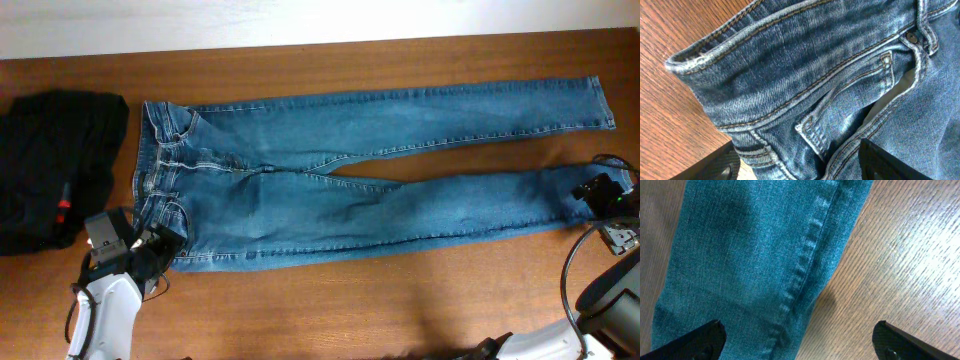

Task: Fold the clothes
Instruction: 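Grasp the front edge of the jeans with both grippers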

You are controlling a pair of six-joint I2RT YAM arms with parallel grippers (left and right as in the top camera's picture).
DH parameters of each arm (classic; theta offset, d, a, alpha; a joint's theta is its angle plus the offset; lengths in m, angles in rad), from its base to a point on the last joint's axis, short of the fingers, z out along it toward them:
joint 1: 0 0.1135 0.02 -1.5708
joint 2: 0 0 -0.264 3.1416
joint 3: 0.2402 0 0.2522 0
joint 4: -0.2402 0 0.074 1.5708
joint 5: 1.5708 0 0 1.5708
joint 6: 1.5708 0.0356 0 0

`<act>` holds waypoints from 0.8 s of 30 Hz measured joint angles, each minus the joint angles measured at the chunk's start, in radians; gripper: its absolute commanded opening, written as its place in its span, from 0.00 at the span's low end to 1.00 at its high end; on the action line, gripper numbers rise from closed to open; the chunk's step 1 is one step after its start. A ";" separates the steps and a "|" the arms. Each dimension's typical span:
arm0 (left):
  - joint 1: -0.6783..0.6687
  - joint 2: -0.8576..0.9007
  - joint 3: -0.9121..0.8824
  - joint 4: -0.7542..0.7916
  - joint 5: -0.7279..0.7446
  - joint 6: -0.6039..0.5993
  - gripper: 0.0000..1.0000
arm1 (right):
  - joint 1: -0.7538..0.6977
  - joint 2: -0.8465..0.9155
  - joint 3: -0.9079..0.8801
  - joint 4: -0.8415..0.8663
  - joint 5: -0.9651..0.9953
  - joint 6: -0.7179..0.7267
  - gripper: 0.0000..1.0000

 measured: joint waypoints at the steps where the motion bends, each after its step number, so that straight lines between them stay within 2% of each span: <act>1: 0.000 0.000 0.000 0.000 0.000 0.000 0.75 | 0.000 0.000 0.000 0.000 0.005 0.000 0.99; 18: 0.000 0.000 0.000 0.000 0.000 0.000 0.75 | 0.000 0.106 0.000 0.099 0.041 0.014 0.99; 20: 0.000 0.000 0.000 0.000 0.000 0.000 0.72 | 0.000 0.112 0.000 0.104 0.044 0.015 0.99; 21: 0.000 0.000 0.000 0.000 0.000 0.000 0.66 | 0.000 0.113 0.000 0.108 0.046 0.015 0.97; 24: 0.000 0.000 0.000 0.000 0.000 -0.003 0.56 | 0.000 0.114 0.000 0.114 0.048 0.016 0.85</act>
